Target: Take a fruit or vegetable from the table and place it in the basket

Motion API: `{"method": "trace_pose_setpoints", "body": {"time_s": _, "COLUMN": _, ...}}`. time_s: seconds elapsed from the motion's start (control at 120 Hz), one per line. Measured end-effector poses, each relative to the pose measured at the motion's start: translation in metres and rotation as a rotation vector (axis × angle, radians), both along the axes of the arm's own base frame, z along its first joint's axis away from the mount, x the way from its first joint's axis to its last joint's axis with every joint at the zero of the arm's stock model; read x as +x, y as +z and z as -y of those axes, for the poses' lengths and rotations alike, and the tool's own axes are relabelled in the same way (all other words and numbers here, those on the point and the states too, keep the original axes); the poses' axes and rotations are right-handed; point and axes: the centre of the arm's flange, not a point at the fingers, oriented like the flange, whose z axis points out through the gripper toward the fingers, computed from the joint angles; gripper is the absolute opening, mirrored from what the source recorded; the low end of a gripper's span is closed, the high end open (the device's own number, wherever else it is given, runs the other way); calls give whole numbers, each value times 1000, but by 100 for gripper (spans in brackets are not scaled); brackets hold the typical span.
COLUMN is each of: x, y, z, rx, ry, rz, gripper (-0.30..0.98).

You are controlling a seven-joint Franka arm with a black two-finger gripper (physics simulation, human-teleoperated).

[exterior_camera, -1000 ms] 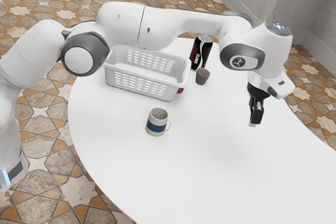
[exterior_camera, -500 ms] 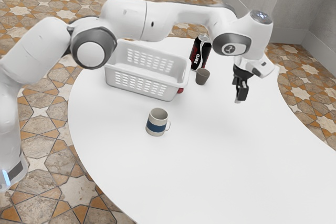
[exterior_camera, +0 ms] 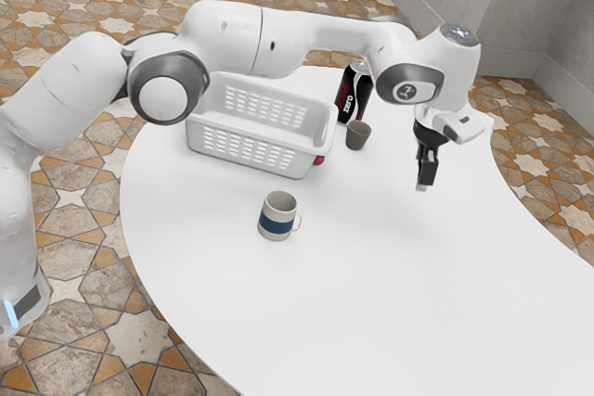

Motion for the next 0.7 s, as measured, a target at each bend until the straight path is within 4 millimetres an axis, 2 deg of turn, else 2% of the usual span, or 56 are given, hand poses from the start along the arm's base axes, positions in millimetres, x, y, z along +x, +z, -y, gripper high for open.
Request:
{"method": "trace_pose_setpoints", "body": {"time_s": 0.275, "x": -3, "y": -7, "z": -11, "rx": -3, "ry": -84, "rz": -55, "gripper": 69}}
{"method": "trace_pose_setpoints", "body": {"time_s": 0.7, "x": -8, "y": -27, "z": -8, "rx": 11, "ry": -176, "rz": -133, "gripper": 69}}
